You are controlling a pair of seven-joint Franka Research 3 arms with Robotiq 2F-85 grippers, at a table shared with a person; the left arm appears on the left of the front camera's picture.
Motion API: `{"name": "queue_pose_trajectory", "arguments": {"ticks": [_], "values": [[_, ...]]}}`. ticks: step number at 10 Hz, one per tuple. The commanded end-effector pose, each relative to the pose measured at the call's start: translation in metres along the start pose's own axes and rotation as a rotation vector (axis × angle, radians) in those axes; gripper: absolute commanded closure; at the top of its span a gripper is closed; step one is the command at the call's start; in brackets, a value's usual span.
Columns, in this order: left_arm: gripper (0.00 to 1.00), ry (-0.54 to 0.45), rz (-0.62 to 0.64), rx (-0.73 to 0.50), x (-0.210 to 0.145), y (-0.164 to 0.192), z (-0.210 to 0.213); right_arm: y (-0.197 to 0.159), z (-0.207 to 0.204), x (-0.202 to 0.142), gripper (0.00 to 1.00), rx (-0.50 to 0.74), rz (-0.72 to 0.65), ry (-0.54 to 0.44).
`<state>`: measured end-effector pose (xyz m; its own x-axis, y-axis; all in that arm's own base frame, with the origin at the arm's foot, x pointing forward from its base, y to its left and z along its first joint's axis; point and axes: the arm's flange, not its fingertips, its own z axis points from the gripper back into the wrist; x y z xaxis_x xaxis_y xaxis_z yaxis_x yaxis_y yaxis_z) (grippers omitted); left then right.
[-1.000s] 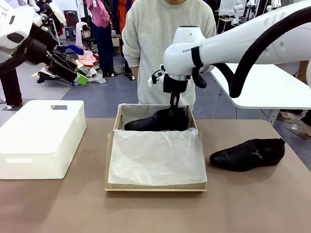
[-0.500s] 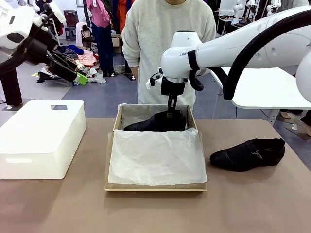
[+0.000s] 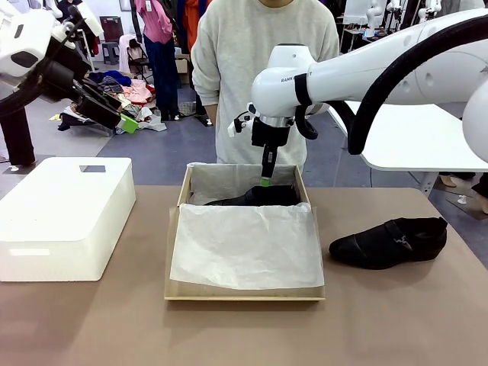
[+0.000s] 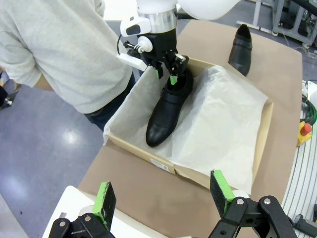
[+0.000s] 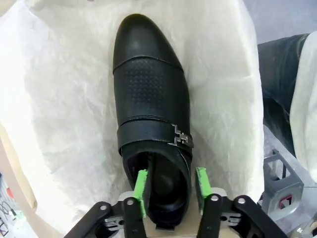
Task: Pack the shoes into the box.
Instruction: Place one shoe of the Shoes into the Shoes Box, then place the other shoe of the Shoes into the Shoes Box.
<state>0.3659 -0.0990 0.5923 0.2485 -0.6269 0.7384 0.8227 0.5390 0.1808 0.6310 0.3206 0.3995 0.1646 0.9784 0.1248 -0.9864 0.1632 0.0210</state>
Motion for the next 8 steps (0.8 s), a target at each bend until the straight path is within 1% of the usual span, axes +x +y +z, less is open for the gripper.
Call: {"name": "queue_pose_trajectory", "arguments": {"ticks": [1, 4, 6, 8], "values": [[0.00, -0.007, -0.014, -0.011, -0.001, 0.002, 0.000, 0.009, 0.017, -0.001, 0.00, 0.001, 0.019, -0.023], [0.00, -0.007, -0.014, -0.011, -0.001, 0.002, 0.000, 0.019, 0.025, -0.007, 0.00, -0.015, 0.040, -0.005], [0.00, -0.007, -0.014, -0.011, -0.001, 0.002, 0.000, 0.022, 0.030, -0.010, 0.00, -0.044, 0.026, 0.003], [0.00, -0.007, -0.014, -0.011, -0.001, 0.002, 0.000, 0.031, 0.056, -0.024, 0.00, -0.086, 0.023, 0.028]]}}
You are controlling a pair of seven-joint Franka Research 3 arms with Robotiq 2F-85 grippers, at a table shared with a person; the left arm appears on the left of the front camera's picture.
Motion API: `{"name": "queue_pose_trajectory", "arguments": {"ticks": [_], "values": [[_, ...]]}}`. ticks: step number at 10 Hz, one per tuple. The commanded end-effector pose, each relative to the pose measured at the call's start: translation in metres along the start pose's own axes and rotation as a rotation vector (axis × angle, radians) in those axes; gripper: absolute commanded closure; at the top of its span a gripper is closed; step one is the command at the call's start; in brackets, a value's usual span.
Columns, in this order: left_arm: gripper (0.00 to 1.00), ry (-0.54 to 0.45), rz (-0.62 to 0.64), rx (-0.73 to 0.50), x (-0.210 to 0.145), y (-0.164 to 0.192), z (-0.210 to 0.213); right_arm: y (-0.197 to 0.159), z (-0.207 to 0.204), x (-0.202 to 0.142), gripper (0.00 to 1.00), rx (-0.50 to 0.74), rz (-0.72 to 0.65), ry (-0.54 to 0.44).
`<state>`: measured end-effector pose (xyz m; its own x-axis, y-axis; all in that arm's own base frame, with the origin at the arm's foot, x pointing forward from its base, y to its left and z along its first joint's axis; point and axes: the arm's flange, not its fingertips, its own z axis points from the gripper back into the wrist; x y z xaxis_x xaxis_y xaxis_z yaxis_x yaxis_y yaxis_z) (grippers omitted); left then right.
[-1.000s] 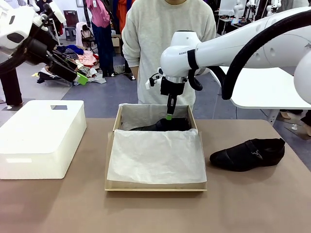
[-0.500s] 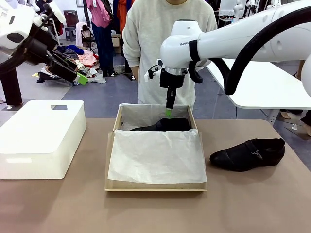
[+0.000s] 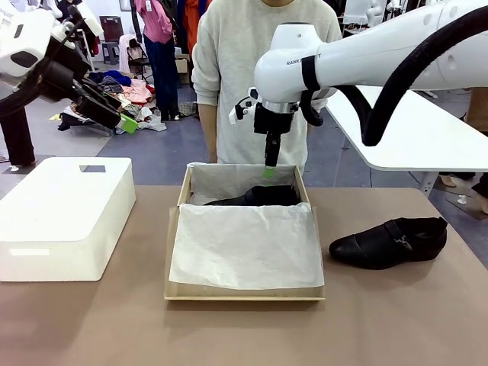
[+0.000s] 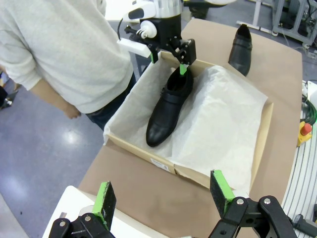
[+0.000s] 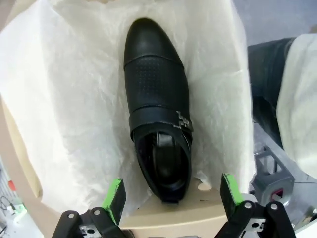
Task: Pack the shoes into the box.
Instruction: Place the other shoe of the Shoes into the Shoes Box.
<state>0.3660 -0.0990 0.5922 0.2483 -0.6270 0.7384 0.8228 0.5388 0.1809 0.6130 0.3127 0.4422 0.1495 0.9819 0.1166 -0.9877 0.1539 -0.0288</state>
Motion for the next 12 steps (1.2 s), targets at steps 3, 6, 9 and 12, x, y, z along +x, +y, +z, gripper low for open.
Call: {"name": "queue_pose_trajectory", "arguments": {"ticks": [3, 6, 9, 12], "values": [[0.00, -0.007, -0.014, -0.011, -0.001, 0.002, 0.000, 0.029, 0.052, -0.058, 0.00, -0.086, 0.064, 0.101], [0.00, -0.007, -0.014, -0.011, -0.001, 0.002, 0.000, 0.043, 0.077, -0.102, 0.00, -0.102, 0.085, 0.135], [0.00, -0.007, -0.014, -0.011, -0.001, 0.002, 0.000, 0.060, 0.085, -0.145, 0.00, -0.122, 0.064, 0.145], [0.00, -0.007, -0.014, -0.011, -0.001, 0.002, 0.000, 0.076, 0.079, -0.180, 0.00, -0.135, 0.048, 0.150]]}}
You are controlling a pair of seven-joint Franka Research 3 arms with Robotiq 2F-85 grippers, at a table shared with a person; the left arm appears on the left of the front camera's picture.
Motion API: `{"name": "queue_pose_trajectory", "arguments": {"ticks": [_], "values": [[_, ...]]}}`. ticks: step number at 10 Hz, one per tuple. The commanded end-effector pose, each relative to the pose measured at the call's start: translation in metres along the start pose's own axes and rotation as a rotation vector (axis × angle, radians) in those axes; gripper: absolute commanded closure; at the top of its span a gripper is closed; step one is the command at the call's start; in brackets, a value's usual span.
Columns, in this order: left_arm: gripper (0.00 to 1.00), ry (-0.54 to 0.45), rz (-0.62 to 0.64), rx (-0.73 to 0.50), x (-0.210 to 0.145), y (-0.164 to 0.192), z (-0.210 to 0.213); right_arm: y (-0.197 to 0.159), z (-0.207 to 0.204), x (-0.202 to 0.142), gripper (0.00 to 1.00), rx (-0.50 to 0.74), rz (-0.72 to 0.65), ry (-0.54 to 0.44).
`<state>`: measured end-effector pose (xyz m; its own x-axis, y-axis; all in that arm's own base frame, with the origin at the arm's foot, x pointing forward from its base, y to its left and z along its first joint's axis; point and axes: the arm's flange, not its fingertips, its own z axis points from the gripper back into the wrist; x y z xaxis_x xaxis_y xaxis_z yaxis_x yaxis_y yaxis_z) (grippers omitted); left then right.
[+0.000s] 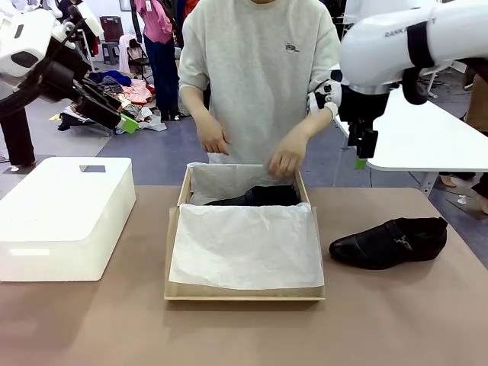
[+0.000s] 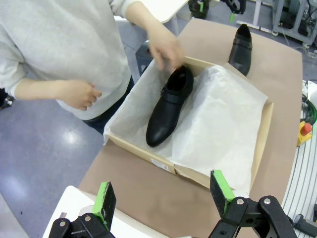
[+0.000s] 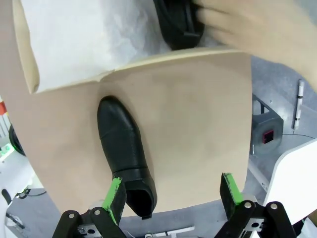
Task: Pack the shoes into the box.
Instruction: Place the other shoe of the Shoes into the Shoes Box.
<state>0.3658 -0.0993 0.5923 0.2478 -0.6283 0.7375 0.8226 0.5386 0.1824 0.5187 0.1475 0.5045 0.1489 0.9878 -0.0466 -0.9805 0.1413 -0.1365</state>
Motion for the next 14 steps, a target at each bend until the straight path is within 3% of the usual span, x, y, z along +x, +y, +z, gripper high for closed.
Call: {"name": "queue_pose_trajectory", "arguments": {"ticks": [1, 5, 6, 11, 14], "values": [[0.00, -0.008, -0.013, -0.012, -0.001, 0.002, 0.000, 0.013, -0.012, -0.018, 0.00, -0.027, 0.040, -0.023], [0.00, -0.008, -0.013, -0.012, -0.001, 0.002, 0.000, 0.009, -0.028, -0.025, 0.00, 0.027, 0.063, -0.084], [0.00, -0.008, -0.013, -0.012, -0.001, 0.002, 0.000, 0.010, -0.025, -0.024, 0.00, 0.019, 0.029, -0.027], [0.00, -0.008, -0.013, -0.012, -0.001, 0.002, 0.000, 0.009, -0.028, -0.024, 0.00, 0.026, 0.035, -0.034], [0.00, -0.008, -0.013, -0.012, -0.001, 0.002, 0.000, 0.009, -0.044, -0.060, 0.00, 0.015, 0.057, -0.029]]}}
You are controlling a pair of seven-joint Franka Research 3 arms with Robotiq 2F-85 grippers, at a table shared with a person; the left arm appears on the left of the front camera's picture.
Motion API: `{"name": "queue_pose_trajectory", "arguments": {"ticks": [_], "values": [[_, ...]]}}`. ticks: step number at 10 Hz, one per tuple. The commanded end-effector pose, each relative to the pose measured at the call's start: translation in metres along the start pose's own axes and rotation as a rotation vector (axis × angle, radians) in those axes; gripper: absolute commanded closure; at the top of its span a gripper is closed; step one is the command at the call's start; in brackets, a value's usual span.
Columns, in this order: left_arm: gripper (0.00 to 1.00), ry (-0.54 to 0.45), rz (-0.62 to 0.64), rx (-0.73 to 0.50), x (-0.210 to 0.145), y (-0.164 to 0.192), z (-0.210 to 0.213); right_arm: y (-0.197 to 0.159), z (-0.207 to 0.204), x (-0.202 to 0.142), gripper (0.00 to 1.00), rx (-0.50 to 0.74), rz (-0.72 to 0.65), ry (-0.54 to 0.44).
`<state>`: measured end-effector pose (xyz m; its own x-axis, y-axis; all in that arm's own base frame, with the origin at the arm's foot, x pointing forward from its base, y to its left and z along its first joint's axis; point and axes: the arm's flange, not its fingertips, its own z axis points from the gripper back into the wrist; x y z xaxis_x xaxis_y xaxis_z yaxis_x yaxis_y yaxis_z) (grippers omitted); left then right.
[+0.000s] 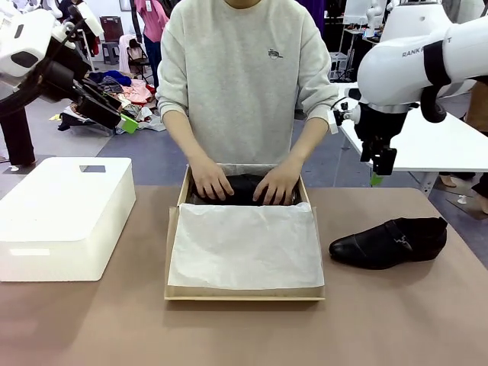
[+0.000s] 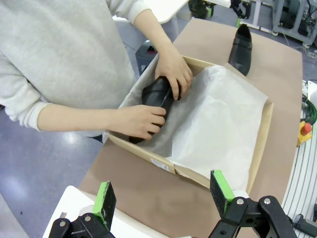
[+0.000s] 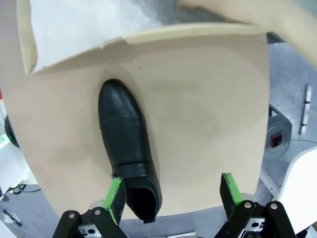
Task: Pack the shoes into the box.
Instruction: Place the other shoe of the Shoes into the Shoes Box.
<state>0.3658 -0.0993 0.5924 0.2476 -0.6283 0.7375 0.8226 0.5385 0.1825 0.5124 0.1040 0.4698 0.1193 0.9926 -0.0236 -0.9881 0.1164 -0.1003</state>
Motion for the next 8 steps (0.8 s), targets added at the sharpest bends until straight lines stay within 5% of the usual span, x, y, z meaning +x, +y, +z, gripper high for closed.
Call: {"name": "queue_pose_trajectory", "arguments": {"ticks": [1, 8], "values": [[0.00, -0.008, -0.012, -0.012, -0.001, 0.002, 0.000, 0.009, -0.013, -0.032, 0.00, -0.029, 0.023, -0.005], [0.00, -0.008, -0.012, -0.012, -0.001, 0.002, 0.000, 0.030, -0.056, -0.115, 0.00, -0.011, -0.036, -0.035]]}}
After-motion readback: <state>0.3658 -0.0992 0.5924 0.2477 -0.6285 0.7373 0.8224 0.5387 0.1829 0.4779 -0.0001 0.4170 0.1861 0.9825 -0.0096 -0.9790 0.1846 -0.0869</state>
